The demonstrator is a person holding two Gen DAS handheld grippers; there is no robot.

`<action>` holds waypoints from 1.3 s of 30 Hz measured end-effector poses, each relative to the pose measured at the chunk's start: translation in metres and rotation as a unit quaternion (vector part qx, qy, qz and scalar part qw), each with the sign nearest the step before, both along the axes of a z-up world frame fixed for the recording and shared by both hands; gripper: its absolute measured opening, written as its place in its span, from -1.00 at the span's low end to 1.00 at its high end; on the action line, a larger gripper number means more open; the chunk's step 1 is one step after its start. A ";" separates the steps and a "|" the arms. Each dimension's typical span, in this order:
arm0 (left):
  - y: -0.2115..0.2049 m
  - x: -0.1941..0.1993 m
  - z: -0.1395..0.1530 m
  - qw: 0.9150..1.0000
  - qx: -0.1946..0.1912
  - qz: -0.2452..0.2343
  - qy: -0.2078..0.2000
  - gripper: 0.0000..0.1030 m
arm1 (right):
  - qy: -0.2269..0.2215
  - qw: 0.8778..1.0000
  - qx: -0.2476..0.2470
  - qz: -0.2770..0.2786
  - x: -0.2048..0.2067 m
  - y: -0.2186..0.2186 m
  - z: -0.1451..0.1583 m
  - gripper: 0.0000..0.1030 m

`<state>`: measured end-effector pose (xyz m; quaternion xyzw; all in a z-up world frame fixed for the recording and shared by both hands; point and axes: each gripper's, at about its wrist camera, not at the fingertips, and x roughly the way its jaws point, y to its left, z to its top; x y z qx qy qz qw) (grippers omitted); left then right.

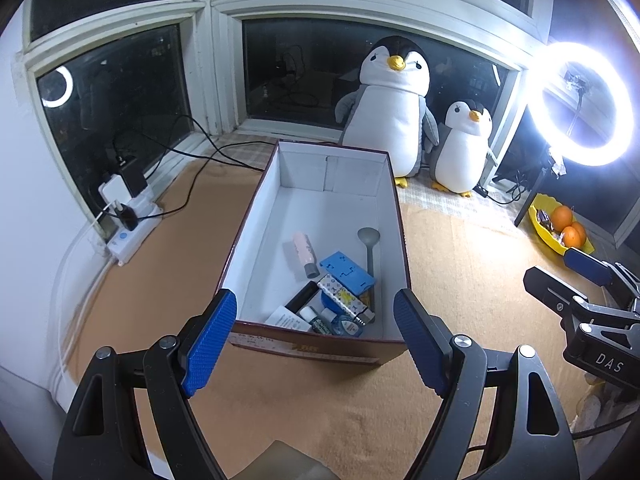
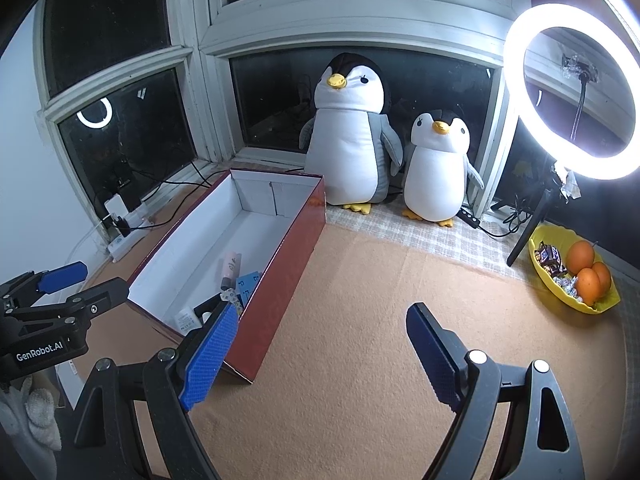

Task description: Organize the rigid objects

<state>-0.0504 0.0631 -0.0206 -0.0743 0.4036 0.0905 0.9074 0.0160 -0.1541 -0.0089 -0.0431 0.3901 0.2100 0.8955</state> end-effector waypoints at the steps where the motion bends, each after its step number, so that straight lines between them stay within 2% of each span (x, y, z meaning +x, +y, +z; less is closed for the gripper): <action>1: 0.000 0.000 0.000 1.000 0.000 -0.001 0.001 0.57 | 0.000 1.000 0.000 0.000 0.000 0.000 0.000 0.61; 39: 0.001 0.002 -0.002 1.000 -0.001 -0.003 -0.001 0.57 | 0.011 1.000 -0.005 0.003 0.004 0.001 -0.007 0.62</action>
